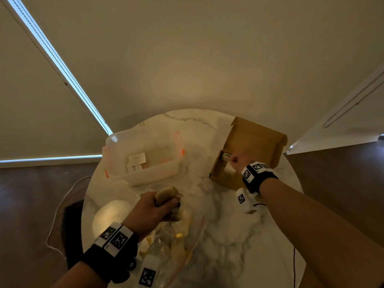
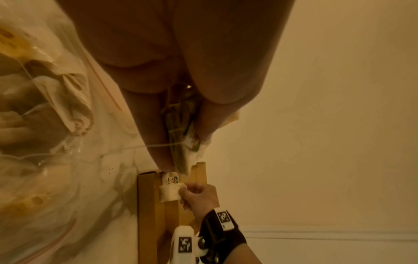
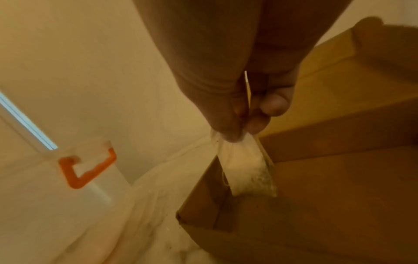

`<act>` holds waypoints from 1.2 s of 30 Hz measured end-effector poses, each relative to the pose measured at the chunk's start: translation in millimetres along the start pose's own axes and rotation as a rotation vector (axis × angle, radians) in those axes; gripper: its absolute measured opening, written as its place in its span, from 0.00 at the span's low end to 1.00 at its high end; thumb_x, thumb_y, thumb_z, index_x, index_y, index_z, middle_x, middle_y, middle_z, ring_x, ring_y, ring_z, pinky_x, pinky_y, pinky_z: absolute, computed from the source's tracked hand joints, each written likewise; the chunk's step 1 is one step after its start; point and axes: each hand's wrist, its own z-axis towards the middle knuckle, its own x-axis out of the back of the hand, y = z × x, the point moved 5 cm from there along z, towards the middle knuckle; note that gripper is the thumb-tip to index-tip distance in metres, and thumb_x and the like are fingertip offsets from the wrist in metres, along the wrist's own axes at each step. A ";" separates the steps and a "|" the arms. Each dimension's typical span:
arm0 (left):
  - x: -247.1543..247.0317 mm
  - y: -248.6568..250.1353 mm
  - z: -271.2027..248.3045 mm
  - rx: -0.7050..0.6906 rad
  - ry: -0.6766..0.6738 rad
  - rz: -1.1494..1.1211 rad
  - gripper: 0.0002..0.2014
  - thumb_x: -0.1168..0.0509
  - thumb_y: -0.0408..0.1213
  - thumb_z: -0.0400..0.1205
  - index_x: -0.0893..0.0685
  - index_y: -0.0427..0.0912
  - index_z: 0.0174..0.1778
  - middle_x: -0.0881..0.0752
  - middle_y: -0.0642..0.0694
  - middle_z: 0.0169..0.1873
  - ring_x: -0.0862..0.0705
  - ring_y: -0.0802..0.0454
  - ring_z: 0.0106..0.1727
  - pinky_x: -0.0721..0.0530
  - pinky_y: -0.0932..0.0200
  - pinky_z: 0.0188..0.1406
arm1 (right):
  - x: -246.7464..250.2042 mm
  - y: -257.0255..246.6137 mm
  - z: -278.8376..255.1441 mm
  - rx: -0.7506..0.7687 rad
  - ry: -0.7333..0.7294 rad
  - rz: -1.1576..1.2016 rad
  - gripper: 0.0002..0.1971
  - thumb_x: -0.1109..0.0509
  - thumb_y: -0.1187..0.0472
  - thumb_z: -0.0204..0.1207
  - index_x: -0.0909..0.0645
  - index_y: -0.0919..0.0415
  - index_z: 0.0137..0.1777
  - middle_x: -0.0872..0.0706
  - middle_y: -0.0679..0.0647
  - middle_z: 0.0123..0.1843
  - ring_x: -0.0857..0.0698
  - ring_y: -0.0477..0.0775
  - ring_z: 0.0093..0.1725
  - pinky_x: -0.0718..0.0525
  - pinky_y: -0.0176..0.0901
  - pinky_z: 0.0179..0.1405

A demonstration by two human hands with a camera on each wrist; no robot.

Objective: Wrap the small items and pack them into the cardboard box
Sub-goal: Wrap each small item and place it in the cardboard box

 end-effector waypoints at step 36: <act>-33.6 22.7 -48.6 0.084 -0.113 -0.511 0.15 0.40 0.32 0.86 0.19 0.26 0.63 0.14 0.31 0.53 0.14 0.34 0.52 0.11 0.50 0.44 | 3.0 -103.7 -202.4 0.399 0.222 0.753 0.04 0.21 0.65 0.69 0.14 0.63 0.39 0.12 0.56 0.34 0.19 0.41 0.30 0.21 0.28 0.30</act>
